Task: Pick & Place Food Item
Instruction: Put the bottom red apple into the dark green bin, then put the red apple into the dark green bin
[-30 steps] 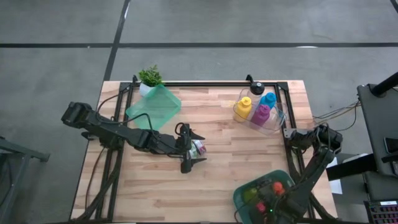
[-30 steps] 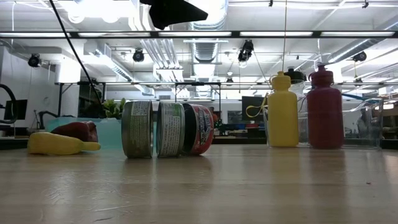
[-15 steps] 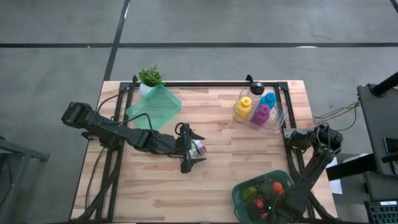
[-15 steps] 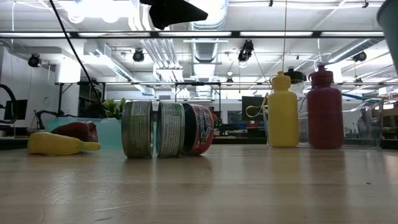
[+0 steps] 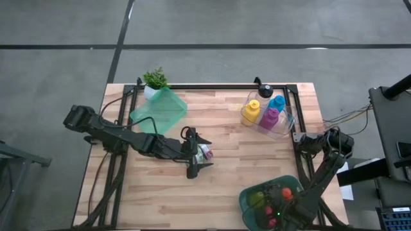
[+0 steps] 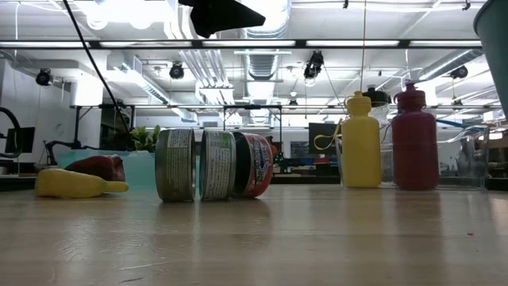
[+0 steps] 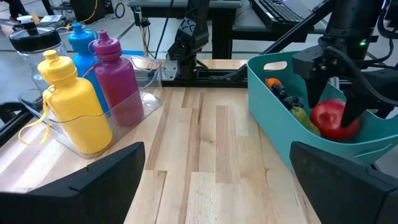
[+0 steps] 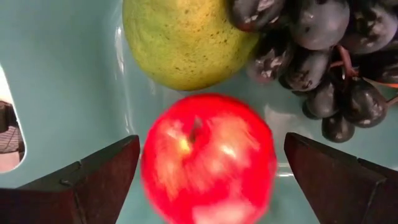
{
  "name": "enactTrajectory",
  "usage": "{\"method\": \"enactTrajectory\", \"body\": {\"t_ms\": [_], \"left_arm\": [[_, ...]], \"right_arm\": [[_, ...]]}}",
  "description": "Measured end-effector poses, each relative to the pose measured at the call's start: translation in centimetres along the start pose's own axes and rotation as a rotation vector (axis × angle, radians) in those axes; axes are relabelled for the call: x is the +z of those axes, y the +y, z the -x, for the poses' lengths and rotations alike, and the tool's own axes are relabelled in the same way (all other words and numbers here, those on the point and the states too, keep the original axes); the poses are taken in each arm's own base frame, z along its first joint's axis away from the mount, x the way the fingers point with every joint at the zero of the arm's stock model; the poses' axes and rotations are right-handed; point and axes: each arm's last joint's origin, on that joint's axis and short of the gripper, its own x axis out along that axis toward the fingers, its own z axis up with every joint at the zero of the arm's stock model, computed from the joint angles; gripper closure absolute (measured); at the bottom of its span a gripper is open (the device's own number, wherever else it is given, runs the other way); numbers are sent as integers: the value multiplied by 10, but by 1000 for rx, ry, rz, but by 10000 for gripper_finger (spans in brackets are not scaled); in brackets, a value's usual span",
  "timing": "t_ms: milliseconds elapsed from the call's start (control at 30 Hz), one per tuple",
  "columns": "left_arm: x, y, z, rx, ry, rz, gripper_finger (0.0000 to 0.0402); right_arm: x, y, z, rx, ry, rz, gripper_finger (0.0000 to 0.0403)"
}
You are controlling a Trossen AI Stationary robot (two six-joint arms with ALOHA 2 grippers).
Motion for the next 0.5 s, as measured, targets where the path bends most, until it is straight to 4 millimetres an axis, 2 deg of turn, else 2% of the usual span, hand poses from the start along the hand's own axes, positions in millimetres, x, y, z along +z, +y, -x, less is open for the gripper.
{"method": "enactTrajectory", "body": {"t_ms": [500], "left_arm": [[0,0,0,0,0,0,2]], "right_arm": [[-3,0,0,15,18,2,3]]}}
